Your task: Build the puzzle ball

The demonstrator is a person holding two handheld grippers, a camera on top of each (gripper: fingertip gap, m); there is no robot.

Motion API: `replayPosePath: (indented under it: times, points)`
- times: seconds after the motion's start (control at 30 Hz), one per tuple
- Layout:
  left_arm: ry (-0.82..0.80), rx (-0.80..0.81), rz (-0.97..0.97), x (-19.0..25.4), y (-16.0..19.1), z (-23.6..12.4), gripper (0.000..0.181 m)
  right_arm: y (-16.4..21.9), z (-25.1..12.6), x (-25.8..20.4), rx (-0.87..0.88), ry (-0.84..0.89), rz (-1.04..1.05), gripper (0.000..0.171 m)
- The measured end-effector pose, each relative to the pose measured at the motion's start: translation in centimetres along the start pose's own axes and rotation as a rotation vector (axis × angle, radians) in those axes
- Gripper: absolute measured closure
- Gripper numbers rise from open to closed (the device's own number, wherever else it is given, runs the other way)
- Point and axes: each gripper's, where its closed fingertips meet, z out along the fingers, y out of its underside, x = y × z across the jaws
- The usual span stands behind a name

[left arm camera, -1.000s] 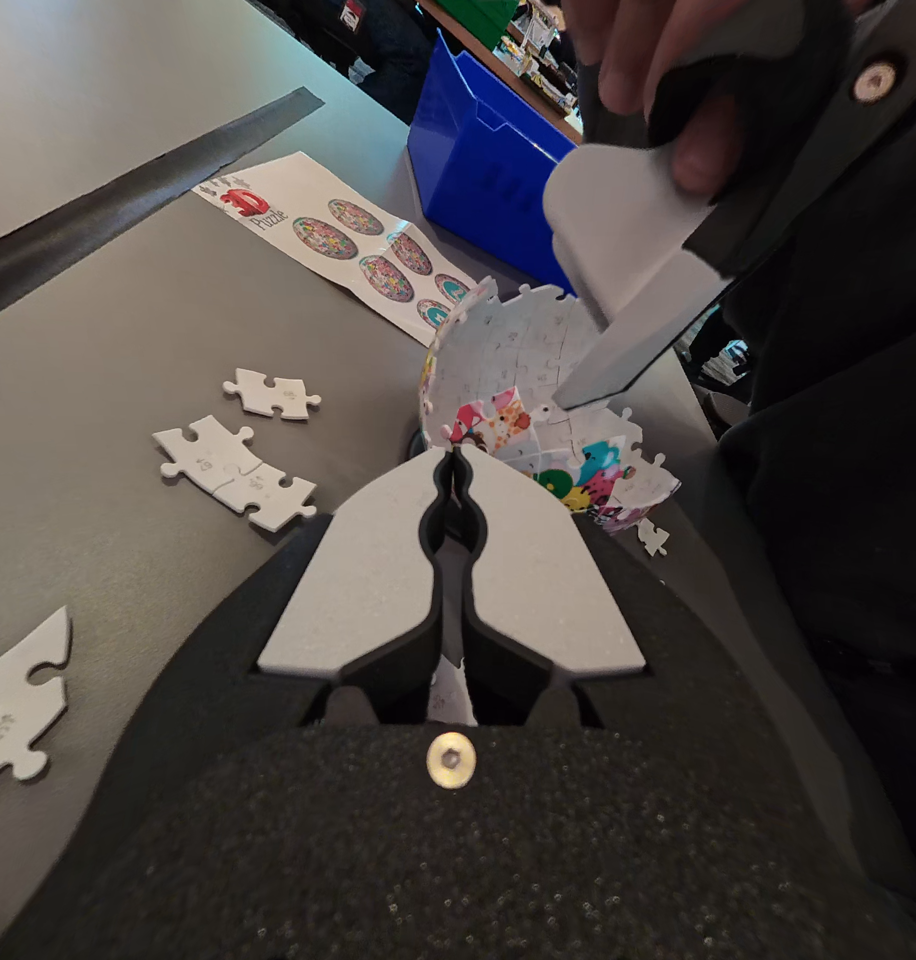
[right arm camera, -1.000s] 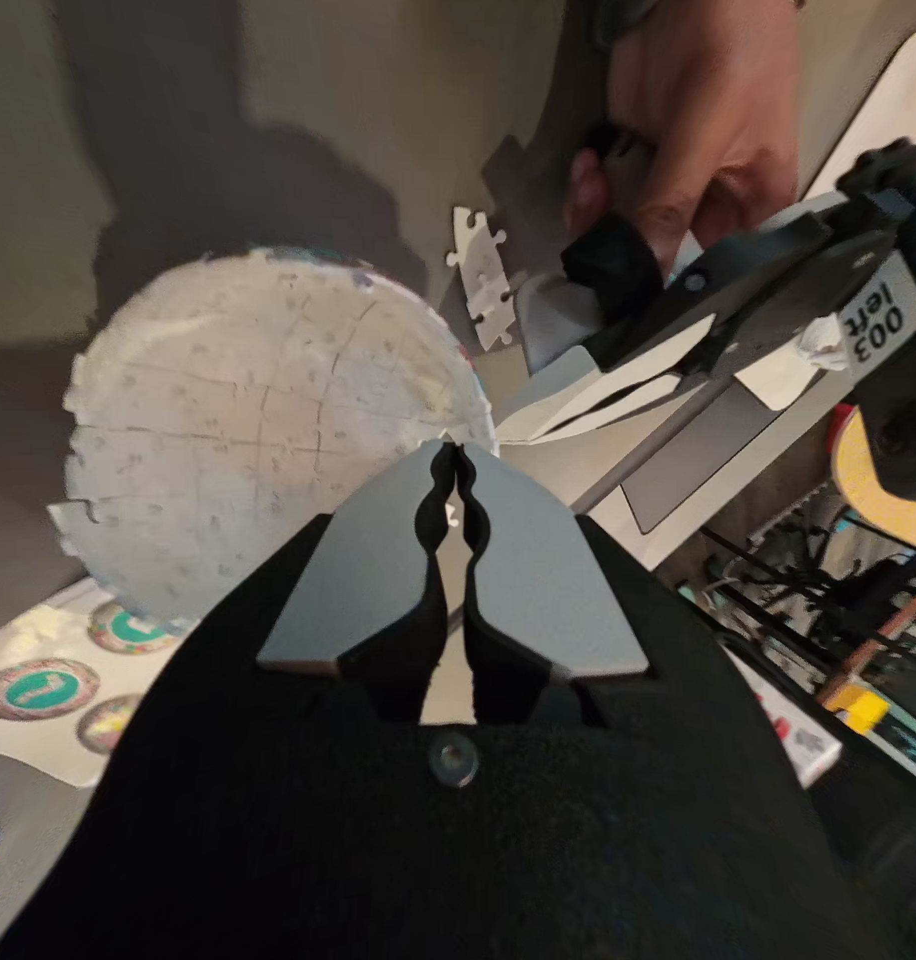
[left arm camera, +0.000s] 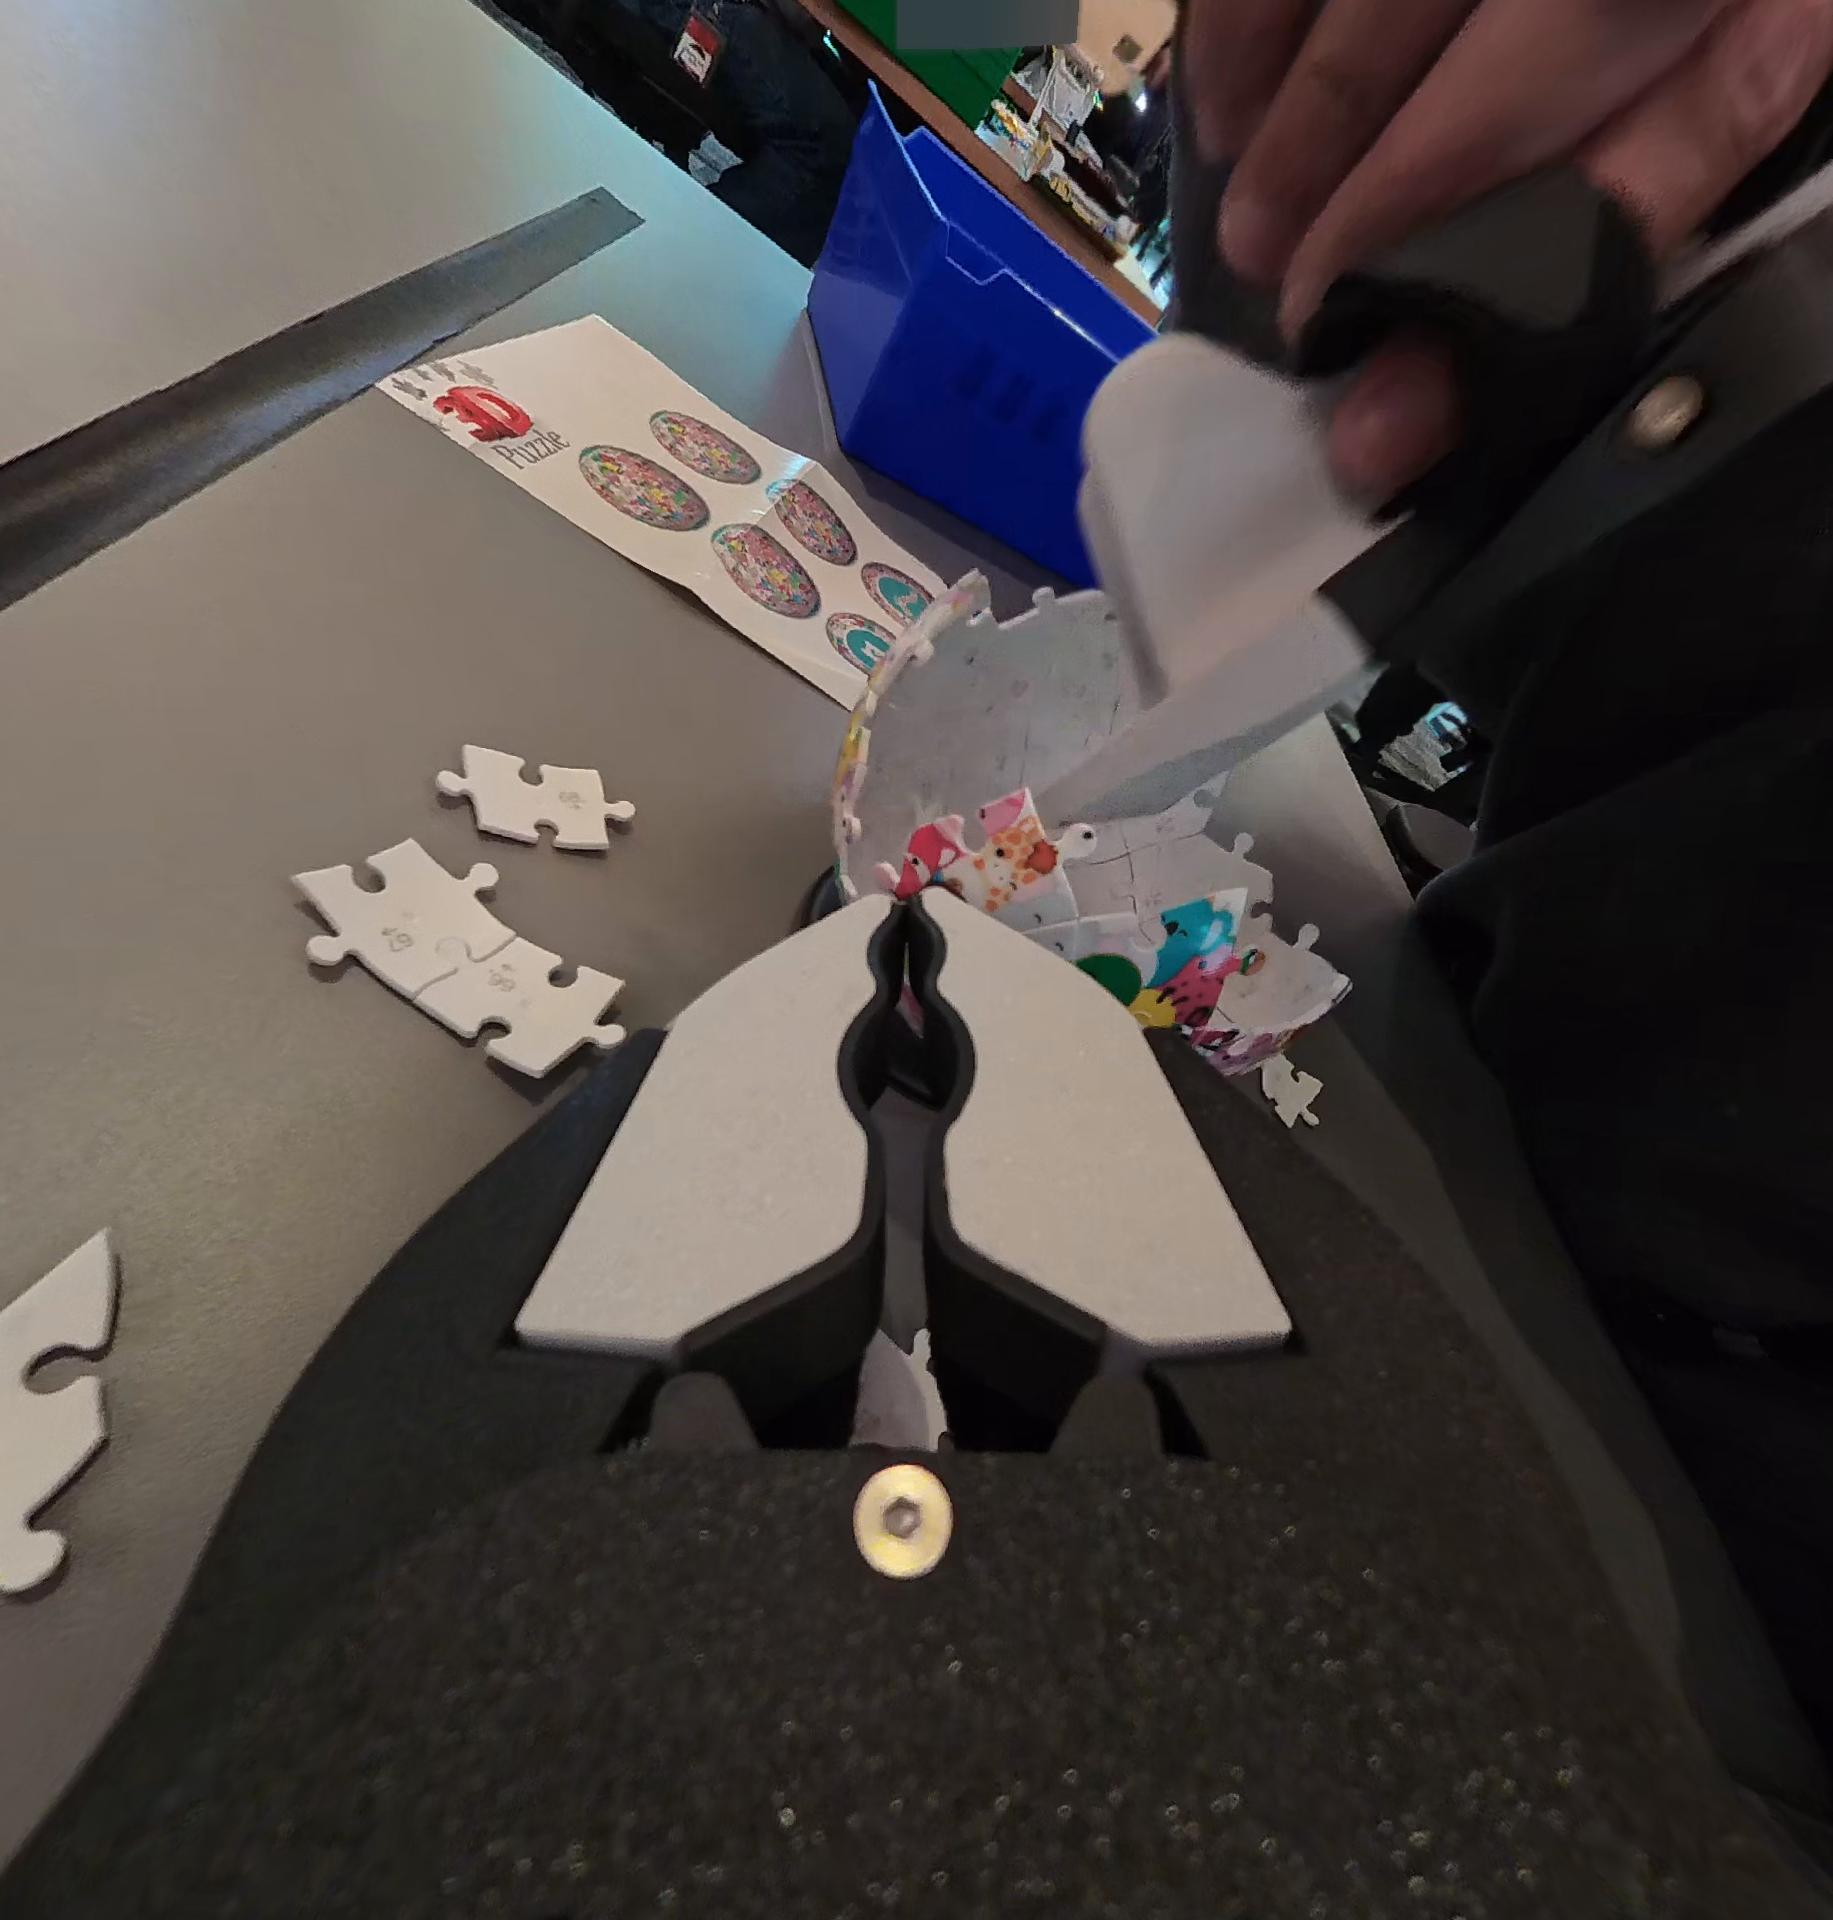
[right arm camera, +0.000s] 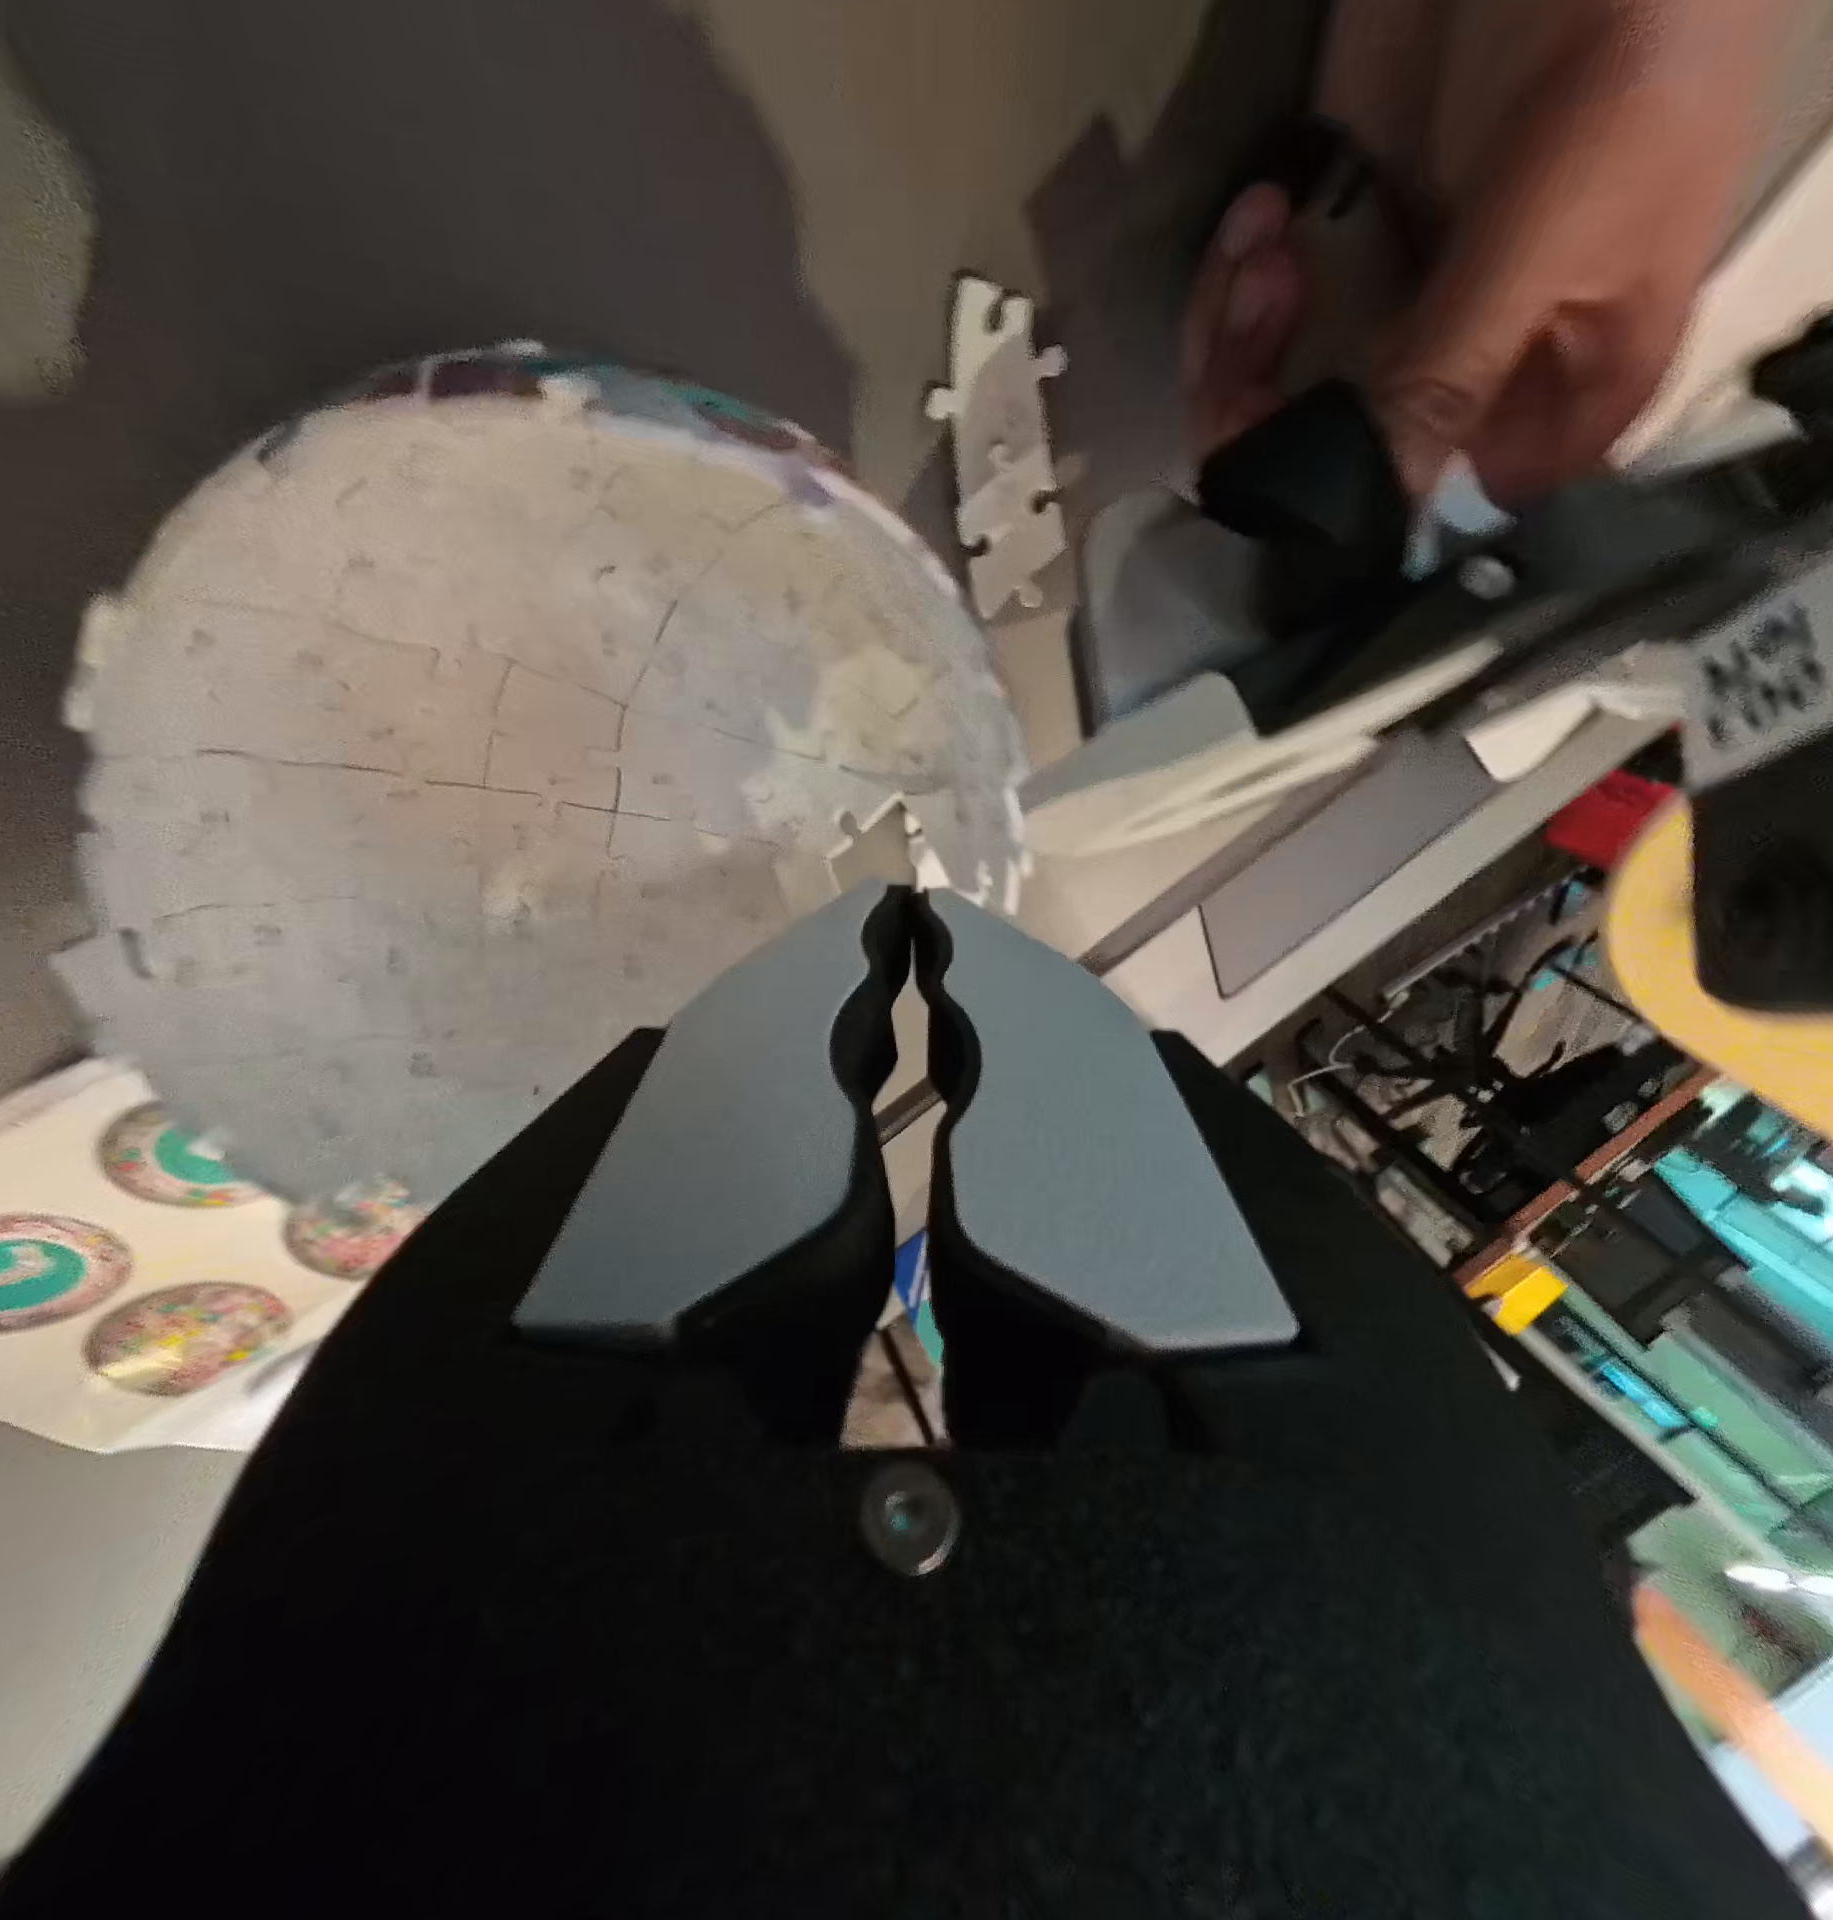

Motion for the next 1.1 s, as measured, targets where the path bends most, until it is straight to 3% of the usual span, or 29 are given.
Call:
replayPosePath:
  times: [0.1,0.2,0.37,0.47,0.57,0.67,0.87,0.97,1.1]
  points:
    - [-0.006,0.018,-0.001,-0.2,-0.3,-0.2,0.181,0.9,-3.1,2.1,0.029,0.129,0.208,0.171]
    - [-0.026,0.04,0.006,-0.5,-0.7,-0.5,0.181,3.1,-6.7,4.4,0.063,0.319,0.591,0.171]
    - [-0.095,0.093,0.026,-1.4,-1.5,-1.5,0.181,3.2,-12.0,3.7,0.517,0.538,1.339,0.171]
    - [-0.118,0.118,0.033,-1.3,-2.0,-2.1,0.181,2.2,-11.7,0.0,0.698,0.569,1.562,0.171]
    - [-0.134,0.11,-0.011,-0.5,-2.6,-2.4,0.181,-1.2,-10.7,-4.5,0.841,0.486,1.657,0.171]
    - [-0.201,0.061,-0.14,0.9,-2.9,-2.6,0.16,-2.8,-10.2,-9.8,0.749,0.5,1.699,0.168]
    - [-0.554,-0.155,-0.189,3.6,-3.5,-2.0,0.15,-3.4,-11.8,-17.4,0.558,0.763,1.696,0.168]
    - [-0.708,-0.311,-0.163,4.2,-3.2,-1.2,0.15,-3.6,-11.9,-19.8,0.516,0.819,1.757,0.169]
    - [-0.794,-0.468,-0.213,3.9,-2.2,-0.2,0.156,-3.5,-14.5,-19.6,0.572,0.848,1.759,0.167]
